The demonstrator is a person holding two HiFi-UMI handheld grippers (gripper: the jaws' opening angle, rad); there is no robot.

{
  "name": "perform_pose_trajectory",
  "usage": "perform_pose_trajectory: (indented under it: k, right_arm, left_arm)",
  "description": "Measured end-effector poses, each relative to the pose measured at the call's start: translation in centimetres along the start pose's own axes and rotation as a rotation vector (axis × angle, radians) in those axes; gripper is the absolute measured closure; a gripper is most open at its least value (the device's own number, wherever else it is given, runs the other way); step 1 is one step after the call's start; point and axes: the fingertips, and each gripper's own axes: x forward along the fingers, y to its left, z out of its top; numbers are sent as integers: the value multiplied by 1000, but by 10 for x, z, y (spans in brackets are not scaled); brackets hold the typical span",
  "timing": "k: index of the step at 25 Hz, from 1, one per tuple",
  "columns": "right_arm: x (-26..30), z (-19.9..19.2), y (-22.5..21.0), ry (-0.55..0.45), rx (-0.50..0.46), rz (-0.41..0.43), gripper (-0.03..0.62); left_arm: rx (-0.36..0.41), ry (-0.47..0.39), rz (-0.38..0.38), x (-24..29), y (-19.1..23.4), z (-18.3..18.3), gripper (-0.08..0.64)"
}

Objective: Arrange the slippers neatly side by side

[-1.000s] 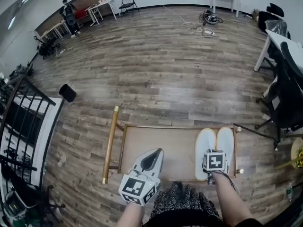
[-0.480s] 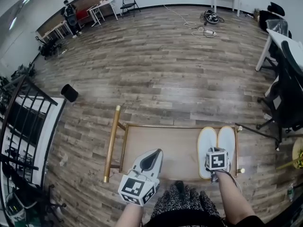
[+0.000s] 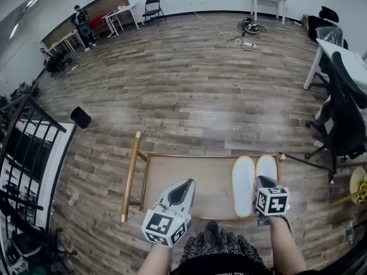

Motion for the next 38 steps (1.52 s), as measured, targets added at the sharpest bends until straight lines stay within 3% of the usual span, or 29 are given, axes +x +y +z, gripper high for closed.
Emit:
perform_pose_trajectory:
  k: [6,11,16,28,38]
  right_arm:
    - [-63,50,12,-233,-32,85,588]
    - [-112,74,17,-399,-140,78,588]
    - [-153,90,8,-520,-123,64,589]
    - [-179,104,1,-593,-51,102,589]
    - [-188,107,3,-602,-118,94,589]
  left_arm:
    - [-4,-17,-1,3,-14,4,565]
    - [2,-28,7,2,-29,10,565]
    - [12,-54,16,-3,-42,20,565]
    - [28,-120,44,-13,-53,43,565]
    - [26,-120,52,-18,-56,44,565]
